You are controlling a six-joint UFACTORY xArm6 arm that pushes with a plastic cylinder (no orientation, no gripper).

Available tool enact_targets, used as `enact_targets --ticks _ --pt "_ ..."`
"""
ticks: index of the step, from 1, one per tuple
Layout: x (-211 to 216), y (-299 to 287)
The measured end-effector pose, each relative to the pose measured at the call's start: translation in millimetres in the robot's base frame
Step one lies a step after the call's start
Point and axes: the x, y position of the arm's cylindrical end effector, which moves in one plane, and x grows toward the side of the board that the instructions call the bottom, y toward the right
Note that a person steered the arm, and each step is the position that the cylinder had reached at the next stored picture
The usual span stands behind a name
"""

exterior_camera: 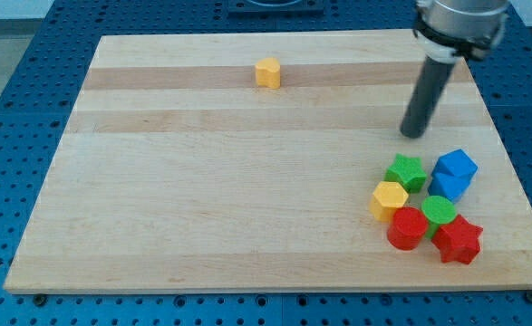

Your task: Push the yellow heart into the green star

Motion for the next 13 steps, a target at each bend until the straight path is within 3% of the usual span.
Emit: enact_targets --ticks 3,5,9,13 --pt "-119 -88" --pt "-151 -173" --pt "-104 -196" --pt "-15 -193"
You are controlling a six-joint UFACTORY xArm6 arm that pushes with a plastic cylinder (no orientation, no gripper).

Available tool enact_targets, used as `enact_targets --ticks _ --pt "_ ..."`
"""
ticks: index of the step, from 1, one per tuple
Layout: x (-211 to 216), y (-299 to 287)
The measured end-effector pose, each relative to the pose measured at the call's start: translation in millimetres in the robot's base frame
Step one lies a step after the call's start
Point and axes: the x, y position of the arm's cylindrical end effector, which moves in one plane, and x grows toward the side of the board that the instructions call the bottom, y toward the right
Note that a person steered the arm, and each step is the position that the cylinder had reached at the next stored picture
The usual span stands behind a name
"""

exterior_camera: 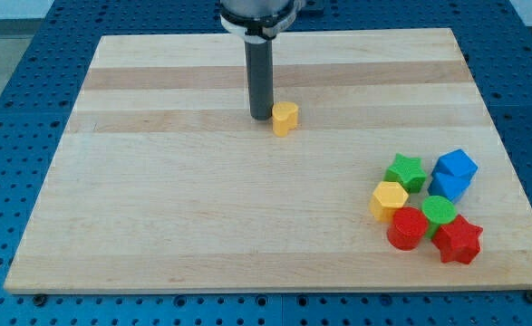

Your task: Push the yellow heart into the green star

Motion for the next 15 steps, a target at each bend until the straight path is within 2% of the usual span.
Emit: enact_targets --ticks 2,5,6,12,15 --pt "15 21" --pt "-14 71" --pt "-10 96" --pt "97 88" --pt "99 117"
